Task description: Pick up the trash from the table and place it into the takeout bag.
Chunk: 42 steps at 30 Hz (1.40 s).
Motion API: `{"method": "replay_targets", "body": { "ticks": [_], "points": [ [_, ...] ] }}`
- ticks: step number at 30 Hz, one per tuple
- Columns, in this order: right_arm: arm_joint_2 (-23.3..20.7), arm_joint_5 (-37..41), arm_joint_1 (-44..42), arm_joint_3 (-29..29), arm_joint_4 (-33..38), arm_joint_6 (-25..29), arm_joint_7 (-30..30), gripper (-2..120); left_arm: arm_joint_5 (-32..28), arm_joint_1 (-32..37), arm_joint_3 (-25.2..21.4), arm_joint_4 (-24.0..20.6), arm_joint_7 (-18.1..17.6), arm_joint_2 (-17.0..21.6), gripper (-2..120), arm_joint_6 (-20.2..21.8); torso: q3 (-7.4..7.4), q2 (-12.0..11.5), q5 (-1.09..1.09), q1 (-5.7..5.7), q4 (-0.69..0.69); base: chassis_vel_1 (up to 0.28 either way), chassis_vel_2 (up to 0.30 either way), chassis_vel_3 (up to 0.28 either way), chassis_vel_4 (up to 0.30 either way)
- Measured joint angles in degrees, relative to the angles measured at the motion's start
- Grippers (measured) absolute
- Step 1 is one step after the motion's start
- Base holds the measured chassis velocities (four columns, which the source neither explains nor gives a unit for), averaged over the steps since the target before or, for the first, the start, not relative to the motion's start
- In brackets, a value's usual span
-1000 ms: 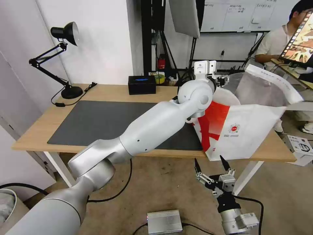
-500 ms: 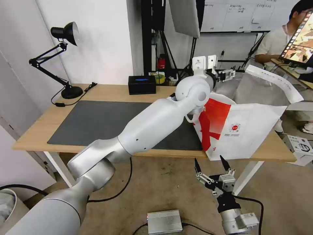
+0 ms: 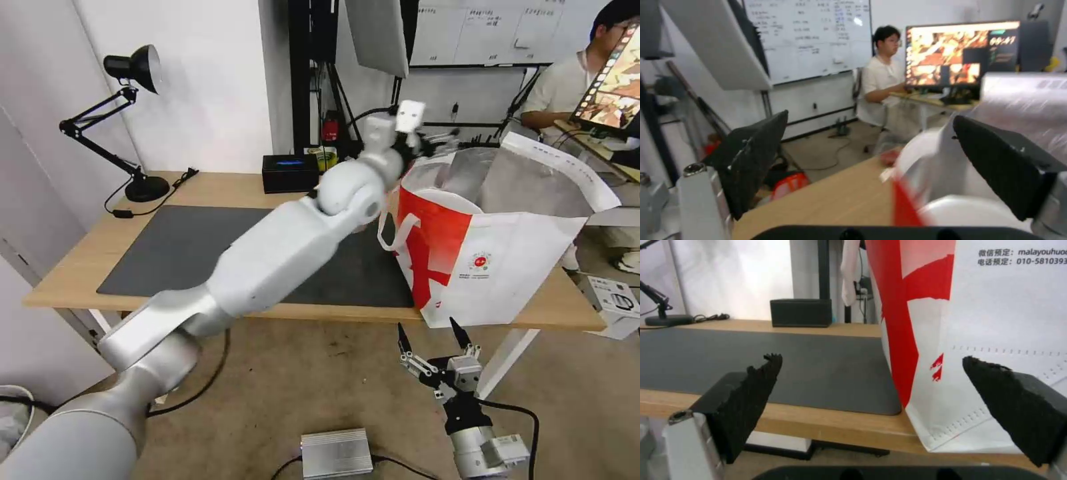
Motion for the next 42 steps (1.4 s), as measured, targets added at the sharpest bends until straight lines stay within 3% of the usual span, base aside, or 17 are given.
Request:
{"method": "replay_targets", "body": {
  "ticks": [4,12,14,15,17,26,39,42],
  "points": [
    [0.0,0.0,0.0,0.0,0.0,0.0,0.0,100,3.5,3.7,-2.1,-1.7,2.2,4.0,100,-0.6,0.0,0.0,0.0,0.0,0.02,0.0,0.0,0.0,0.0],
    [0.0,0.0,0.0,0.0,0.0,0.0,0.0,100,3.9,7.5,-5.6,-4.9,1.9,8.4,100,-0.3,0.0,0.0,0.0,0.0,0.0,0.0,0.0,0.0,0.0],
    [0.0,0.0,0.0,0.0,0.0,0.0,0.0,100,3.6,11.4,-9.5,-8.4,1.6,12.1,100,0.8,0.0,0.0,0.0,-0.01,0.0,0.0,0.0,0.0,0.0],
    [0.0,0.0,0.0,0.0,0.0,0.0,0.0,100,3.6,11.4,-9.5,-8.4,1.6,12.1,100,0.8,0.0,0.0,0.0,-0.01,0.0,0.0,0.0,0.0,0.0],
    [0.0,0.0,0.0,0.0,0.0,0.0,0.0,100,4.1,17.6,-13.7,-12.5,1.6,16.2,100,1.1,0.0,0.0,0.0,0.0,0.0,0.0,0.0,0.0,0.0],
    [0.0,0.0,0.0,0.0,0.0,0.0,0.0,100,6.3,32.3,-26.2,-21.5,2.9,22.4,100,1.3,-0.01,0.0,0.0,0.0,0.01,0.0,0.0,0.0,0.0],
    [0.0,0.0,0.0,0.0,0.0,0.0,0.0,100,9.4,47.3,-38.5,-30.5,3.6,23.1,100,3.4,-0.01,0.0,0.02,-0.01,-0.02,0.0,0.0,0.0,0.0],
    [0.0,0.0,0.0,0.0,0.0,0.0,0.0,100,10.8,54.6,-44.9,-34.3,5.1,21.6,100,3.4,-0.01,0.0,0.01,-0.01,0.01,0.0,0.0,0.0,0.0]
  ]
}}
